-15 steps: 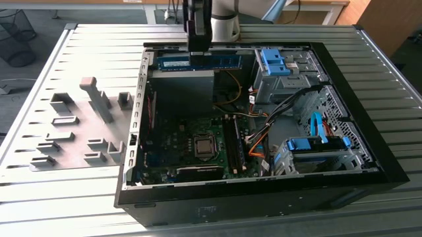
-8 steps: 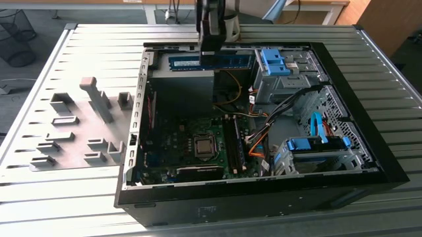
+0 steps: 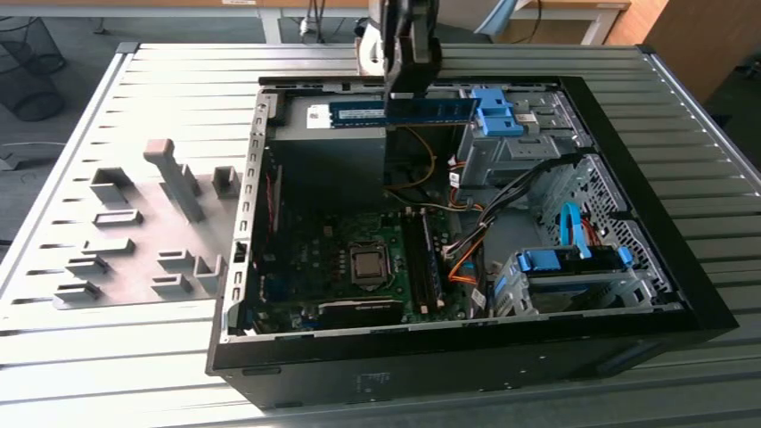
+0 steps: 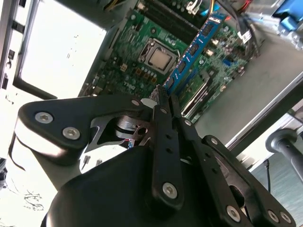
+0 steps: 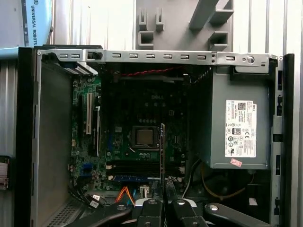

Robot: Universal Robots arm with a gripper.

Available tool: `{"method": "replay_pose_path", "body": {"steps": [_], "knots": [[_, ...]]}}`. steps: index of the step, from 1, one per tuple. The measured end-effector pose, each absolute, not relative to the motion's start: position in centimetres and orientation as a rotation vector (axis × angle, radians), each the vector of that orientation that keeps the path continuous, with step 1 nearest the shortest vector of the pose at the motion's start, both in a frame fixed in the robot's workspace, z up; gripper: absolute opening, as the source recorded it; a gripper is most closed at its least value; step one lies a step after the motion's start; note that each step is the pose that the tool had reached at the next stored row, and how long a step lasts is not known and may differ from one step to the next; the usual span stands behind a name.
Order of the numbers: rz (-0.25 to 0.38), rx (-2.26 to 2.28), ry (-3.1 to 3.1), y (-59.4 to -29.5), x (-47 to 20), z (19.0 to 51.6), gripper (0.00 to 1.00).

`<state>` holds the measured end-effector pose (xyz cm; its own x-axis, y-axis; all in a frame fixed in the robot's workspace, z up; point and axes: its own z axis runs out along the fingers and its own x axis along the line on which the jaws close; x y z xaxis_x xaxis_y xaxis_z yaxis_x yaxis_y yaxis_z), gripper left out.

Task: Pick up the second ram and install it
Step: 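Pick up the second ram and move it above second insertion slot, then insert the second ram into the second slot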

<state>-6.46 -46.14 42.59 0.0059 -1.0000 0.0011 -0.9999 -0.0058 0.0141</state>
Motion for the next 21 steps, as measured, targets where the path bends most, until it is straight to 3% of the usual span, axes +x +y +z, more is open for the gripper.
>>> {"method": "replay_pose_path", "body": {"steps": [21], "knots": [[-0.014, 2.22, -2.208, -46.1, -3.7, 42.6, 0.14]]}}
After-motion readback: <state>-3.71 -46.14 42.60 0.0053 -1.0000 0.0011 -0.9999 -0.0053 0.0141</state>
